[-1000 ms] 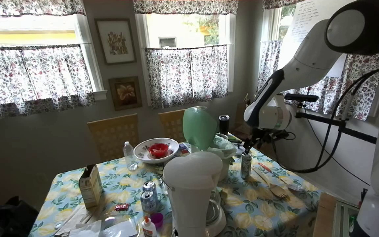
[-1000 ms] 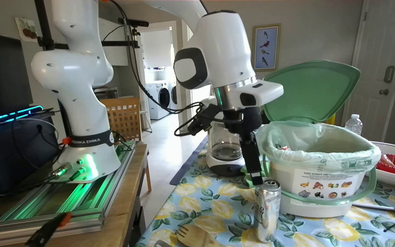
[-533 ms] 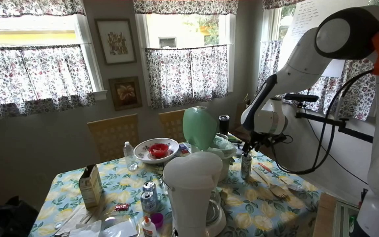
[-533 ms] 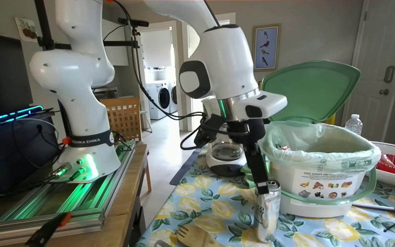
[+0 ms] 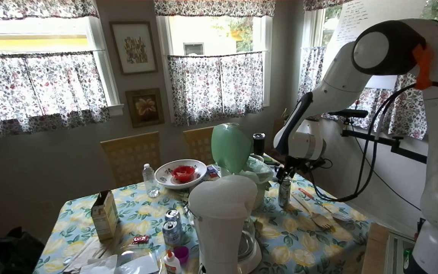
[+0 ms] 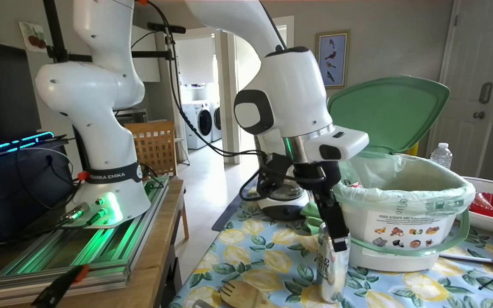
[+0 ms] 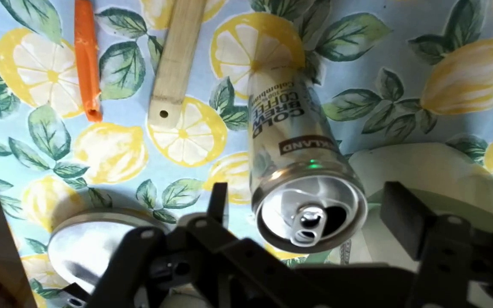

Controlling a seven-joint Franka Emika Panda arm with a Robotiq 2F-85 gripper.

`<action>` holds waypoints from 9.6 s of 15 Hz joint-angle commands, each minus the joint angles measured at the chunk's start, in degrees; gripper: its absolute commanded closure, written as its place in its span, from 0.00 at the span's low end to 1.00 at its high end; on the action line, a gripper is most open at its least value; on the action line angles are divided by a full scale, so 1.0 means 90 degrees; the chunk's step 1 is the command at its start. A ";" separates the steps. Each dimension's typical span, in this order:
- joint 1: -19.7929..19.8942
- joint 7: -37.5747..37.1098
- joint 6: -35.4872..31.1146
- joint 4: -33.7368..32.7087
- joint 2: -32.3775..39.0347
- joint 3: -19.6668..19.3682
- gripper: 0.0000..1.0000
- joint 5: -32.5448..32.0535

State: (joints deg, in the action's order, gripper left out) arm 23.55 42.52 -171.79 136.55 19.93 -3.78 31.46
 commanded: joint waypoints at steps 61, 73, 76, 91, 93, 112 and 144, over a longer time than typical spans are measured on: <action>-0.5885 -0.0558 0.0033 -0.0513 -0.2335 -0.4610 0.00 0.1715; -0.4388 -0.1988 -0.0301 -0.0674 -0.1345 -0.3592 0.00 0.0485; -0.5047 -0.2670 -0.0340 -0.0686 -0.1210 -0.4480 0.00 -0.0329; -0.7877 -0.5856 0.1668 -0.1630 -0.1359 -0.7498 0.00 -0.3770; -0.8258 -0.6106 0.2065 -0.1780 -0.1481 -0.7769 0.00 -0.4121; -0.7514 -0.5724 0.2686 -0.2005 -0.2888 -0.6058 0.00 -0.3520; -0.1622 -0.6798 0.2932 -0.1434 -0.2385 -0.0813 0.00 -0.5087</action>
State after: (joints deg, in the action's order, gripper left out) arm 7.77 -15.48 -146.39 122.81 -0.63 -11.55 -10.14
